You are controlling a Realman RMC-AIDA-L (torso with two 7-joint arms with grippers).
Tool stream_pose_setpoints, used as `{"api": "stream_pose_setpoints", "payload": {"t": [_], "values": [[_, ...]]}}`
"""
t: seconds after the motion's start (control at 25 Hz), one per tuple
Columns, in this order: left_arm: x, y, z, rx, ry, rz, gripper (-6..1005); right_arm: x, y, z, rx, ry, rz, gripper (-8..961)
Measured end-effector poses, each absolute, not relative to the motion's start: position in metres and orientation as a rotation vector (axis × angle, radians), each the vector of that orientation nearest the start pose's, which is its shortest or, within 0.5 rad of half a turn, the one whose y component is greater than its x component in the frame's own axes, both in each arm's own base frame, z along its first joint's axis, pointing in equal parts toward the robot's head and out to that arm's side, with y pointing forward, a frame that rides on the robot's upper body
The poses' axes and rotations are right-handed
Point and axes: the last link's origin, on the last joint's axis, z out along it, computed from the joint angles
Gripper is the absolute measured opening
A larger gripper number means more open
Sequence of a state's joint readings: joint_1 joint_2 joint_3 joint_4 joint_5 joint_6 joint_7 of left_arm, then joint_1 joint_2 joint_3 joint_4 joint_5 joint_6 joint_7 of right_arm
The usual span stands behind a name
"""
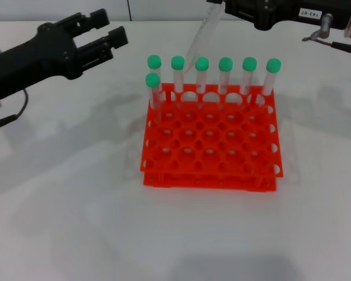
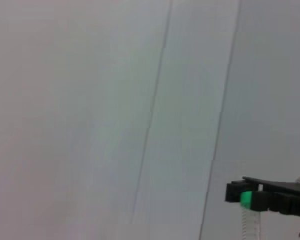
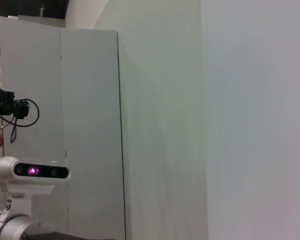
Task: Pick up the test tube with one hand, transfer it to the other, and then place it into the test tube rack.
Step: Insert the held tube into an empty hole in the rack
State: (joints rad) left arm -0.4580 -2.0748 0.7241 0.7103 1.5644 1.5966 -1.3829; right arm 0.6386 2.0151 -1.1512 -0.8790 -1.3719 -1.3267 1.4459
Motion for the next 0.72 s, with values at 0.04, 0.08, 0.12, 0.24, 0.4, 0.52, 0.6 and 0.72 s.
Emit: {"api": "stream_pose_setpoints", "payload": {"t": [0.04, 0.08, 0.12, 0.24, 0.4, 0.52, 0.6, 0.72], "values": [[-0.242, 0.336, 0.048, -2.411, -0.548, -1.146, 471, 0.124, 0.396, 0.035, -2.596, 0.165, 1.041, 281], [-0.245, 0.334, 0.050, -2.403, -0.564, -1.141, 510, 0.125, 0.395, 0.035, -2.596, 0.165, 1.038, 281], [-0.248, 0.331, 0.052, -2.395, -0.583, -1.138, 549, 0.126, 0.395, 0.035, -2.596, 0.165, 1.035, 281], [-0.257, 0.325, 0.057, -2.377, -0.621, -1.120, 695, 0.132, 0.393, 0.034, -2.593, 0.165, 1.024, 281], [-0.269, 0.317, 0.066, -2.360, -0.651, -1.091, 859, 0.134, 0.390, 0.032, -2.600, 0.151, 1.011, 281], [-0.278, 0.312, 0.070, -2.360, -0.686, -1.059, 893, 0.133, 0.389, 0.027, -2.609, 0.122, 0.996, 281], [-0.282, 0.310, 0.069, -2.378, -0.708, -1.022, 893, 0.132, 0.389, 0.024, -2.612, 0.101, 0.987, 281], [-0.288, 0.308, 0.066, -2.420, -0.732, -0.950, 893, 0.132, 0.389, 0.020, -2.616, 0.094, 0.971, 281]]}}
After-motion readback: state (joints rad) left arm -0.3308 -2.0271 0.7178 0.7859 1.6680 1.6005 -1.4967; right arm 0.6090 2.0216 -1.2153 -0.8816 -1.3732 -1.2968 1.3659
